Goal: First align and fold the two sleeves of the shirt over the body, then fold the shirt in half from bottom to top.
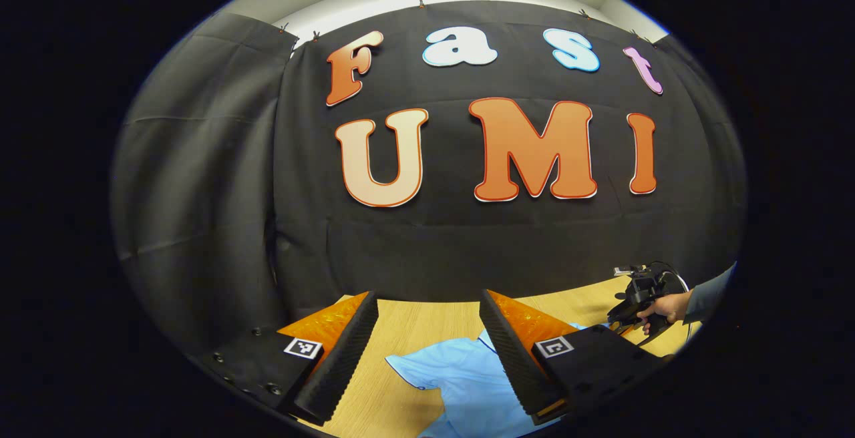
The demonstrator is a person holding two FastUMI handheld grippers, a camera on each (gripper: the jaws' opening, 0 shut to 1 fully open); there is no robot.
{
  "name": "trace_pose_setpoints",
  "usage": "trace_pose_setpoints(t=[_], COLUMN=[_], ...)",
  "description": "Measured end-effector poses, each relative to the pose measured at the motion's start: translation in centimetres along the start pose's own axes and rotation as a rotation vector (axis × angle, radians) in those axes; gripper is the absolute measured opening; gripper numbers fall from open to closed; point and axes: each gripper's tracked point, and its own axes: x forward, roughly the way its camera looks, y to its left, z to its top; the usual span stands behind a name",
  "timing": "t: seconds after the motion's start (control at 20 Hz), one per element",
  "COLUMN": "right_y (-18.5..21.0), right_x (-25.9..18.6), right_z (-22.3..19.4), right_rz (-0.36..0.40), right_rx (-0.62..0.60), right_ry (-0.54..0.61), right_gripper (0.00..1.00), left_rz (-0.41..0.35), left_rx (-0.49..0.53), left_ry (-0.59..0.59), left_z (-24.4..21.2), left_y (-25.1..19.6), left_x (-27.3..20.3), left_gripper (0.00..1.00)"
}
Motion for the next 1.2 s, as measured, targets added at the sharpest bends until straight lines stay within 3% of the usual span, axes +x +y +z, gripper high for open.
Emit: trace_pose_setpoints(t=[0.35, 0.7, 0.95, 1.05, 1.15, 1.2], right_y=[5.8, 11.4, 16.3, 17.2, 17.6, 17.8], right_x=[-3.4, -5.0, -6.3, -6.7, -7.1, -7.4], right_z=[1.3, -1.2, -2.5, -3.5, -4.1, -4.2], right_rz=[0.144, 0.228, 0.345, 0.365, 0.372, 0.374], right_rx=[-0.011, 0.003, 0.018, -0.002, -0.037, -0.054], right_ry=[-0.059, 0.008, 0.024, 0.031, 0.022, 0.017], right_gripper=[0.04, 0.04, 0.12, 0.16, 0.29, 0.27], left_rz=[0.01, -0.002, -0.003, -0.023, -0.046, -0.065], left_rx=[-0.016, -0.058, -0.185, -0.234, -0.251, -0.256], left_ry=[0.005, 0.011, 0.115, 0.178, 0.244, 0.276], left_z=[-0.5, -1.5, -5.2, -7.0, -9.6, -10.5], left_y=[2.0, 5.0, 9.4, 10.2, 10.4, 10.1], left_x=[-0.5, 0.2, 3.4, 5.4, 7.2, 8.2], left_gripper=[1.0, 1.0, 0.99, 0.97, 0.98, 0.99])
